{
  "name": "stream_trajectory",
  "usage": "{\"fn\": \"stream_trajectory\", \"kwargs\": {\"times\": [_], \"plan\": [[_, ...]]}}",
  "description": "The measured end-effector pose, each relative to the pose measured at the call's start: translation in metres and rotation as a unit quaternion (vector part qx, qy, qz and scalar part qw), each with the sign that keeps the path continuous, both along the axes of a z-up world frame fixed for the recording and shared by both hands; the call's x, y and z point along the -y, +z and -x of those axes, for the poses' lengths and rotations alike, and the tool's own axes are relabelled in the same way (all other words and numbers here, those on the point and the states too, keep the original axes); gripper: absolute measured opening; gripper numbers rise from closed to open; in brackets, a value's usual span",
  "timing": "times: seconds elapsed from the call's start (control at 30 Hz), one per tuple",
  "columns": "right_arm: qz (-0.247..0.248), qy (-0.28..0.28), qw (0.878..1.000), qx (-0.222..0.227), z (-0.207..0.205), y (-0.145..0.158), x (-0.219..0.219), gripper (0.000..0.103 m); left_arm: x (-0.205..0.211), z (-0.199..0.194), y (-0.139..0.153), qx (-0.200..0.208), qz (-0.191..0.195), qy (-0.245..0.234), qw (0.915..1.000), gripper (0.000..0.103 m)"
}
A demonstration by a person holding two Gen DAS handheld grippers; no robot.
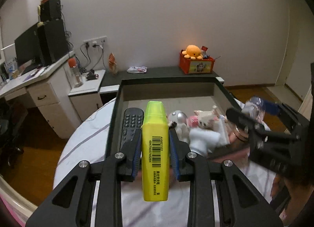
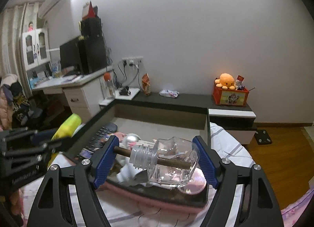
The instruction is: Organize rigid objects
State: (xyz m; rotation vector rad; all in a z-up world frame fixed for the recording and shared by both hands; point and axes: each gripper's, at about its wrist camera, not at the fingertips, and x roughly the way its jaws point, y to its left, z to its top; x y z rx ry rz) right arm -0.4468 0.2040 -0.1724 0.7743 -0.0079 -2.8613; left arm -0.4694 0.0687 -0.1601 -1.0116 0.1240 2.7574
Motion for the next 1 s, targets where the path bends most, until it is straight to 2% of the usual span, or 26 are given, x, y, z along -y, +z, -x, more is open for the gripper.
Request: {"fn": "stream_trajectory", "kwargs": {"times": [0.2,0.3,0.47,0.5,0.57,0.63,0.77,0.83,0.93,1.0], "plan": [[-0.016,0.005,0.999,0.033,0.025,-0.025,0.008,0.078,-0.002,0.037,-0.025,0.028,-0.004,-0.009,0.9996,0.027],[-0.020,0.011,0.999,0.040,0.028,-0.032,0.012,0.078,-0.002,0.045,-0.034,0.038,-0.006,-0.011,0.9992,0.027],[-0.033,0.004,0.998,0.044,0.026,-0.033,0.016,0.080,-0.001,0.040,-0.036,0.028,0.003,-0.006,0.9996,0.028],[-0.036,-0.001,0.998,0.042,0.024,-0.032,0.015,0.081,0.001,0.036,-0.034,0.024,0.003,-0.003,0.9997,0.030],[-0.036,-0.003,0.999,0.033,0.016,-0.024,0.015,0.081,0.006,0.026,-0.027,0.015,-0.007,-0.004,0.9999,0.042],[-0.033,-0.004,0.999,0.024,0.006,-0.014,0.014,0.082,0.012,0.012,-0.015,-0.003,-0.023,-0.008,0.9997,0.060],[-0.041,-0.007,0.999,0.001,-0.019,0.011,0.016,0.084,0.021,-0.021,0.011,-0.034,-0.029,0.001,0.9990,0.068],[-0.041,-0.009,0.999,-0.015,-0.039,0.025,0.017,0.085,0.027,-0.045,0.026,-0.055,-0.033,0.009,0.9979,0.081],[-0.037,-0.015,0.999,-0.036,-0.068,0.043,0.017,0.088,0.035,-0.084,0.049,-0.096,-0.035,0.018,0.9946,0.093],[-0.033,-0.016,0.998,-0.049,-0.088,0.055,0.018,0.088,0.040,-0.111,0.063,-0.120,-0.026,0.026,0.9921,0.094]]}}
